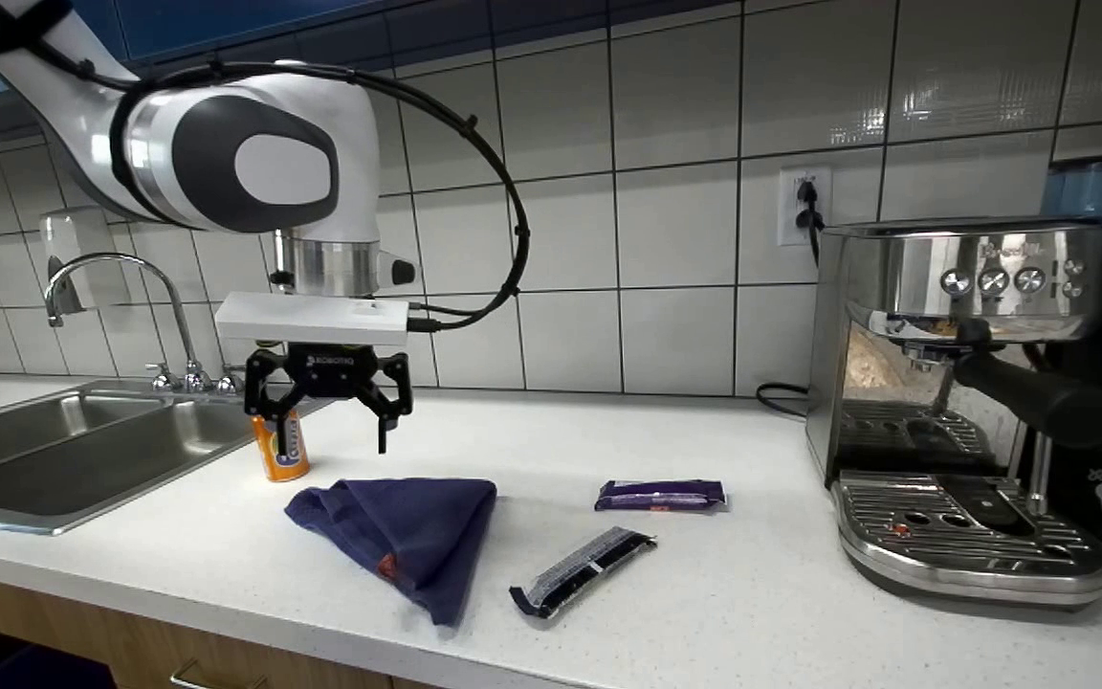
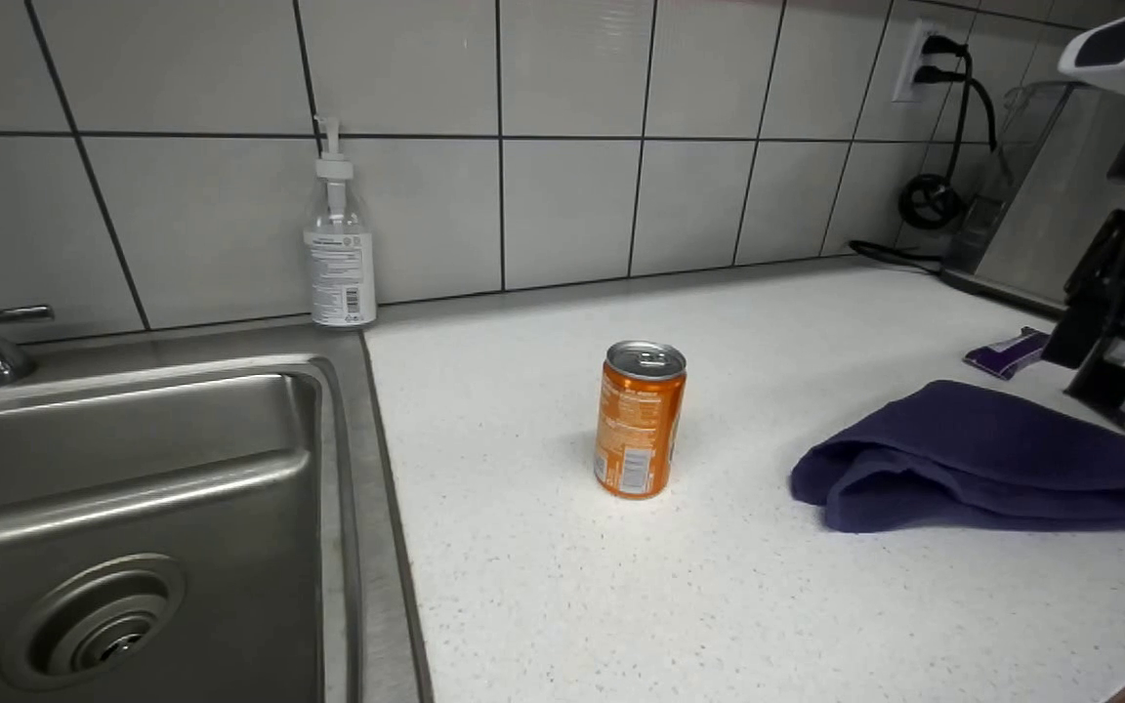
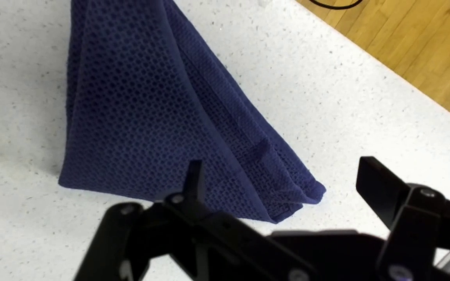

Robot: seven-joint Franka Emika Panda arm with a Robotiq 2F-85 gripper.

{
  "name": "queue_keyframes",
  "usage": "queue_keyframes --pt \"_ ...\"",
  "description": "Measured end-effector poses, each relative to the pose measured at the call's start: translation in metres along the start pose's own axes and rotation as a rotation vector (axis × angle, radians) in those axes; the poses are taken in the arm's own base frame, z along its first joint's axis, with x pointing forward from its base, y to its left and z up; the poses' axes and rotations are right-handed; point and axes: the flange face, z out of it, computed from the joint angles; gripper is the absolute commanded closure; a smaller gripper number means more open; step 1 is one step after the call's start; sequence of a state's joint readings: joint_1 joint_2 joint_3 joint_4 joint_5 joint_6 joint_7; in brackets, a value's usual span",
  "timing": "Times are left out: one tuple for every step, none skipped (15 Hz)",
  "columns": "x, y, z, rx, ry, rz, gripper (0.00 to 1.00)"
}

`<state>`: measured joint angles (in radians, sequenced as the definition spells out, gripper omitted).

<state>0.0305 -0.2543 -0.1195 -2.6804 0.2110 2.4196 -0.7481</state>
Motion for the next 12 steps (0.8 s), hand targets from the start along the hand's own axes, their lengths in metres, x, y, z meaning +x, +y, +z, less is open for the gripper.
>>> queue_keyframes --pt "0.0016 -0.0012 -0.0008 0.000 -0.006 0.007 0.00" --pt "0.0031 -0.0023 -0.0014 -0.004 -0.011 0.014 0.00" --pt "0.0046 -0.0037 -0.0017 -0.008 -0.016 0.018 0.00" --pt "0.0058 -0.0049 -0.0016 -0.011 -0.020 0.023 0.00" --pt "0.0066 -0.0059 -0.0012 -0.014 -0.024 0.026 0.00" --pt "0.0071 -0.0067 -0.0007 -0.015 -0.026 0.026 0.00" --pt "0.0074 -0.0072 -0.0003 -0.014 -0.028 0.026 0.00" --pt "0.0075 -0.0074 -0.0001 -0.014 -0.029 0.025 0.00" --pt "0.0075 -0.0075 0.0000 -0.014 -0.029 0.025 0.00" --pt "0.0076 -0.0076 0.0001 -0.014 -0.029 0.025 0.00" --pt "0.0076 -0.0076 0.0001 -0.014 -0.029 0.025 0.00" --pt "0.0076 -0.0077 0.0001 -0.014 -0.029 0.025 0.00"
